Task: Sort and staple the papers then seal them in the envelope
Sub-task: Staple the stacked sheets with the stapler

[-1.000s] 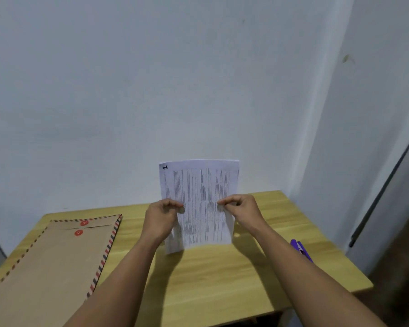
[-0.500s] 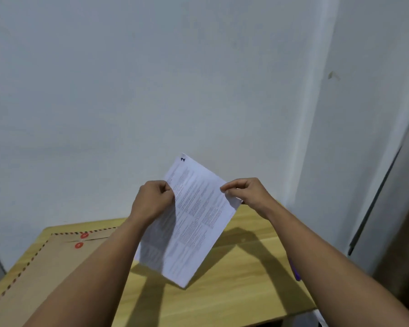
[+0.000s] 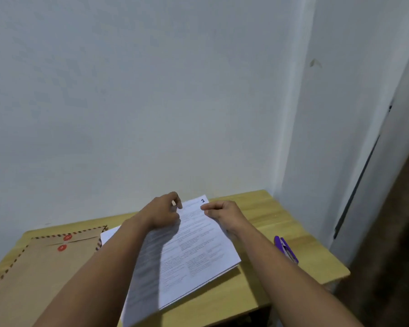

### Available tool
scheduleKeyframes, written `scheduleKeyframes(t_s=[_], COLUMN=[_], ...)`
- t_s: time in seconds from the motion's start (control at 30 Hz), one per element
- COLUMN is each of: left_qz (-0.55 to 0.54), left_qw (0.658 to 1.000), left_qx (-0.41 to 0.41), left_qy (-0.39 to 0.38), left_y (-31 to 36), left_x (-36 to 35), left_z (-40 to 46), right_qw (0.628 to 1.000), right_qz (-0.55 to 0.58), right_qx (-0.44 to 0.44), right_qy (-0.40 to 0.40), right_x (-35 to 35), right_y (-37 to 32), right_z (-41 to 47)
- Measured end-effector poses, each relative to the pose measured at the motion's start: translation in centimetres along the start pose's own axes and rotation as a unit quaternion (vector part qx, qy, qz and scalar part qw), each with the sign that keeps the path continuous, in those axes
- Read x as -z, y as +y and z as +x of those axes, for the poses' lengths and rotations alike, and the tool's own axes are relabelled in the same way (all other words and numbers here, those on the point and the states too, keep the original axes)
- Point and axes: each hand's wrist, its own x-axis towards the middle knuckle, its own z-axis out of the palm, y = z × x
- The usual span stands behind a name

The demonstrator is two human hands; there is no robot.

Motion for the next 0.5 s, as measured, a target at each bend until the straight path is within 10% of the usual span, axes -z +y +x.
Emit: scheduleKeyframes(t_s=[0.33,0.5], left_qz=[0.079,0.095], left_qw=[0.994,0.990], left_qx=[-0.067,-0.081], left_qy=[-0.042,0.067], left_y=[-6.6,-8.2], left_x=[-13.3,-16.2], left_z=[2.3,3.1], right_qw=[0.944,0.776], right_qz=[-0.323,-0.604], right_qx=[-0.053,-0.171], right_qy=[0.041,0.056], right_x=[3.7,9.8], right_y=[6.8,1.1], right_z=[3.0,3.8])
